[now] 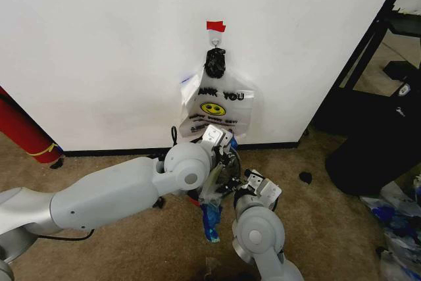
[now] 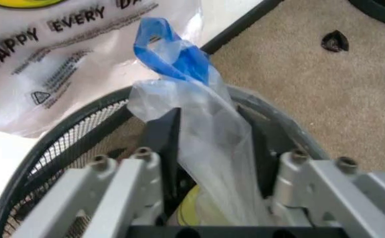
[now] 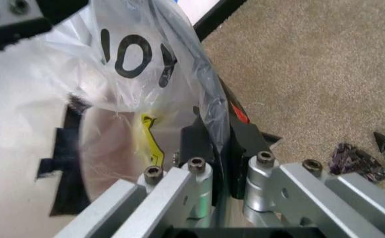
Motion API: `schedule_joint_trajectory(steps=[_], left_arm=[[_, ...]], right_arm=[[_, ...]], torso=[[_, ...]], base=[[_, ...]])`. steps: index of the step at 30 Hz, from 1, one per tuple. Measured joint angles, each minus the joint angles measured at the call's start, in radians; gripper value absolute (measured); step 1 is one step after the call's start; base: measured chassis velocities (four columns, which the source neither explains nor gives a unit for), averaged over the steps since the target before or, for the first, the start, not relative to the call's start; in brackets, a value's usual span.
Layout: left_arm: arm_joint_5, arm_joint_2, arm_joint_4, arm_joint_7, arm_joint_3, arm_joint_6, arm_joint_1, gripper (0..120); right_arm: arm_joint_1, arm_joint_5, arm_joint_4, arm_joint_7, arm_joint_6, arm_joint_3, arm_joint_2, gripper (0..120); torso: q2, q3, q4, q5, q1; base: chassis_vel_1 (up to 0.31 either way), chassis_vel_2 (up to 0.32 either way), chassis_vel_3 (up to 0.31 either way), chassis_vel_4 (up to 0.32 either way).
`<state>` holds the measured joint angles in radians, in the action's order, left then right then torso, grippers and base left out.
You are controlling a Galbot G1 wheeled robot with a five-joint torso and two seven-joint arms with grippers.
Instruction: Pick up the garbage bag from the wall and place it over the trash bin.
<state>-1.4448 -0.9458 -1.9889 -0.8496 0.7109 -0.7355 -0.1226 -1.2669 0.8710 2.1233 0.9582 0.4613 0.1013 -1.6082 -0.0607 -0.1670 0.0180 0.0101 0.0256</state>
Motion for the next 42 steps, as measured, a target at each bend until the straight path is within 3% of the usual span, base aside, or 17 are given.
schedule_joint_trajectory(steps=[3, 10, 21, 42], left_arm=[[0.007, -0.002, 0.012, -0.001, 0.003, 0.004, 0.006, 19], [0.009, 0.008, 0.012, -0.009, 0.002, 0.011, 0.016, 0], [-0.018, 0.049, 0.028, 0.018, -0.044, 0.011, 0.025, 0], [-0.198, 0.152, 0.082, 0.016, -0.219, 0.0, 0.002, 0]], right_arm=[[-0.006, -0.002, -0.001, -0.003, 0.0, 0.0, 0.0, 0], [-0.005, -0.003, -0.014, -0.003, -0.001, -0.002, 0.0, 0], [-0.013, 0.008, -0.017, -0.016, 0.004, 0.003, 0.0, 0], [-0.035, 0.108, 0.023, -0.086, -0.018, 0.06, 0.0, 0]], torso=[[0.0, 0.0, 0.0001, 0.0, 0.0], [0.0, 0.0, 0.0001, 0.0, 0.0], [0.0, 0.0, 0.0001, 0.0001, 0.0], [0.0, 0.0, 0.0002, 0.0, 0.0]], base=[[0.0, 0.0, 0.0, 0.0], [0.0, 0.0, 0.0, 0.0], [0.0, 0.0, 0.0, 0.0], [0.0, 0.0, 0.0, 0.0]])
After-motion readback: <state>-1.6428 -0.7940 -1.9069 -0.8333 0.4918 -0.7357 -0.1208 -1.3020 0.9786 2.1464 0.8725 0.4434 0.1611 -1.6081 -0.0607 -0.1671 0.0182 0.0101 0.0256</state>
